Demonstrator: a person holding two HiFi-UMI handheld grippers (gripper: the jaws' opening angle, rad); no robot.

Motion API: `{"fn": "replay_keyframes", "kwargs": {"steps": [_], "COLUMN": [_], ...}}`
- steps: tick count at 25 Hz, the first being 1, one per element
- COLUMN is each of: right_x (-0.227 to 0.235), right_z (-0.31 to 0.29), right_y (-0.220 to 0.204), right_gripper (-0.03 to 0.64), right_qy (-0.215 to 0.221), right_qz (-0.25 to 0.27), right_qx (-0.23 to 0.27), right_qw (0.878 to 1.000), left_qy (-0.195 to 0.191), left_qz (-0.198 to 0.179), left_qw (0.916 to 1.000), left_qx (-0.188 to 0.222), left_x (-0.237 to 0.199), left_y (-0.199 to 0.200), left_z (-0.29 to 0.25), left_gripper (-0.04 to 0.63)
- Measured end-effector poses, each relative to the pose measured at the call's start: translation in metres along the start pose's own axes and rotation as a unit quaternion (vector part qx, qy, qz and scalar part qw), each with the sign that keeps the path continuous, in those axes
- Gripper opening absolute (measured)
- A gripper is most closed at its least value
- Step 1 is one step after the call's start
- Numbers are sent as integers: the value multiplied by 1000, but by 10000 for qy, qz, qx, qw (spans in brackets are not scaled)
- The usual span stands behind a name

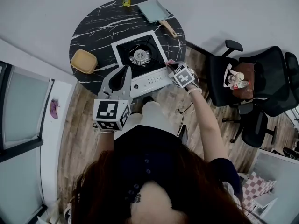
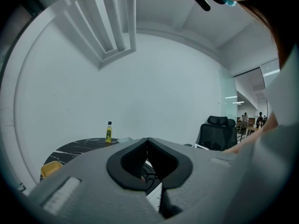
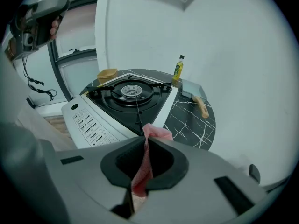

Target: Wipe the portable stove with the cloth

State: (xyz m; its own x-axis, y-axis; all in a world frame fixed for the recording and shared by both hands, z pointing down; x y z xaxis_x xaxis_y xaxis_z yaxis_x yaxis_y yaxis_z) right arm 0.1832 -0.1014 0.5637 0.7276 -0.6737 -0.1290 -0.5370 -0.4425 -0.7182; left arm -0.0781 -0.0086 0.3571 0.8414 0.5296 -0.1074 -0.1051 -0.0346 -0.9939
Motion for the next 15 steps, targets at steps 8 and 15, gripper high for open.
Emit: {"fn": "replay_keyframes", "kwargs": {"steps": [8,15], "right_x": [-12,-21], "right_z": [8,15], "right_y": [-2,-8], "right_gripper": [21,21], "right_qy": [-83,-153], "right_qz": [51,-151], "right_qx": [-2,63], "right_qw": [10000,9997], "left_qy": [38,-18], "left_qz": [18,7], "left_qw": [10000,10000], "left_qx": [14,25], "left_x": [-6,-7], "left_y": [-1,0], "left_z": [11,16], "left_gripper": [12,12]}}
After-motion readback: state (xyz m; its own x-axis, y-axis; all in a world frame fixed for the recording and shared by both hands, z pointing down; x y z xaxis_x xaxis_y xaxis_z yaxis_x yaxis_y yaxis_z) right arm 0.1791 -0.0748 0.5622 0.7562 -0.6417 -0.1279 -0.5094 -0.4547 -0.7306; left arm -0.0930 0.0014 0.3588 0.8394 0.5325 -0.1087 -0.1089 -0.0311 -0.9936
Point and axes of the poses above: the fingertips, and each gripper's own axes: z backward along the fingers, x to its right, y out of its top, the point moved 8 cm from there along z, backward along the fingers, and after that the axes turned 11 degrees about x, right-handed, at the moved point
